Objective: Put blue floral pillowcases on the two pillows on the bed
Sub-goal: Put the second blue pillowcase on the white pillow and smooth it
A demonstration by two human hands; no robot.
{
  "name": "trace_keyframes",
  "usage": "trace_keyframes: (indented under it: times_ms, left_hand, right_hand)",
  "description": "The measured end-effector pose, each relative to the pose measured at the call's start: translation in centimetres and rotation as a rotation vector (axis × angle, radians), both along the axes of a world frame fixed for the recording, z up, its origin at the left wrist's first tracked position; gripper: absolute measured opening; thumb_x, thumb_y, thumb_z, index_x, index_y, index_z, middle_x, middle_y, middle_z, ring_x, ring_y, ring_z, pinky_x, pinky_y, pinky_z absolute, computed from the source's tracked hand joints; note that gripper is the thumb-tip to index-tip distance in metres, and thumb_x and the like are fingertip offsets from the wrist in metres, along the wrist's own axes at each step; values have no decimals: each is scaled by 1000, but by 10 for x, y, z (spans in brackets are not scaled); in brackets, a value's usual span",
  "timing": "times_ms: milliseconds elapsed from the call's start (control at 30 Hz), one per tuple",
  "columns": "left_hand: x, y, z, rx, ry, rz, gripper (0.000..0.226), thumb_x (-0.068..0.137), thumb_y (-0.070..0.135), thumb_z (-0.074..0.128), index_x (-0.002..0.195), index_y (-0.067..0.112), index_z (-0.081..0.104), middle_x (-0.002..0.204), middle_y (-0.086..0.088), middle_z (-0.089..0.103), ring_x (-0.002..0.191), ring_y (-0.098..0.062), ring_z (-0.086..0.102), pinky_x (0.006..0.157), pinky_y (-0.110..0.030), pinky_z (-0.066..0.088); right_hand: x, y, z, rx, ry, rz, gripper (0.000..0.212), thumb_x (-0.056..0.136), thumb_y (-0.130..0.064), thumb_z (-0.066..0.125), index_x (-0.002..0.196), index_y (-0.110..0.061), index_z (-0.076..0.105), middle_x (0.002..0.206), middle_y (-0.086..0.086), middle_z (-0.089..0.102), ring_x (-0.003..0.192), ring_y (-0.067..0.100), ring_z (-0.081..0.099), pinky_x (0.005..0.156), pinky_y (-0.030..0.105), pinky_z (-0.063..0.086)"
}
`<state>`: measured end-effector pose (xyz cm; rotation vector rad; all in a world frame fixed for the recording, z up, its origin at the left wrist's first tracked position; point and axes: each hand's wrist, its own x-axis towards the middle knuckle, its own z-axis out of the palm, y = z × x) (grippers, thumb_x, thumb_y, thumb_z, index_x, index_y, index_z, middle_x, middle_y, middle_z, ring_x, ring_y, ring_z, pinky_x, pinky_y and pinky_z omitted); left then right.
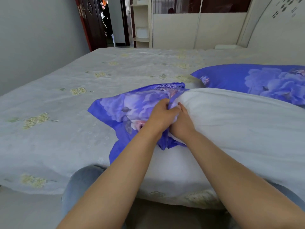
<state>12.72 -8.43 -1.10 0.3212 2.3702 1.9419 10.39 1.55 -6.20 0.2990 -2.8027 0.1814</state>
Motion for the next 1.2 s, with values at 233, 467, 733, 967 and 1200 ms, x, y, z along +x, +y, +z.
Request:
trace_keyframes:
  times_ms: [233, 467, 733, 967, 1200]
  left_hand:
    - [-20, -41, -8, -170, 183, 45, 13, 84, 15, 66, 73, 17, 60, 65, 5, 54, 58, -9, 46, 63, -24, 40]
    - [-33, -68, -10, -352, 318, 133, 38, 91, 26, 60, 126, 11, 55, 123, -9, 54, 108, -20, 55, 100, -33, 40]
    - [-30, -126, -54, -92, -361, 190, 55, 86, 61, 51, 112, 13, 60, 96, -2, 66, 79, -15, 62, 65, -22, 45]
    - [-53, -143, -38, -483, 105, 347, 46, 98, 25, 46, 58, 3, 47, 63, -20, 50, 69, -27, 49, 62, -33, 32]
    - [-97, -168, 10, -565, 276, 635, 35, 97, 18, 36, 100, -6, 61, 111, -31, 60, 104, -43, 56, 83, -39, 44]
  right_hand:
    - [23, -1, -19, -643, -162, 209, 67, 64, -38, 51, 126, -15, 56, 137, 3, 50, 130, 16, 39, 112, 33, 22]
    - [59, -29, -2, -767, 273, -162, 24, 76, -36, 75, 91, -17, 71, 106, 2, 51, 102, 16, 50, 92, 25, 40]
    - [80, -60, -22, -335, -161, -360, 50, 89, -59, 45, 109, -14, 55, 111, 10, 61, 104, 31, 58, 78, 36, 45]
    - [65, -57, -36, -766, 218, -295, 18, 91, -20, 57, 95, -2, 60, 98, 19, 61, 89, 27, 54, 75, 33, 36]
    - [70, -20, 14, -1155, 335, -288, 17, 100, -15, 41, 85, -13, 48, 75, -2, 49, 73, 12, 43, 64, 20, 32]
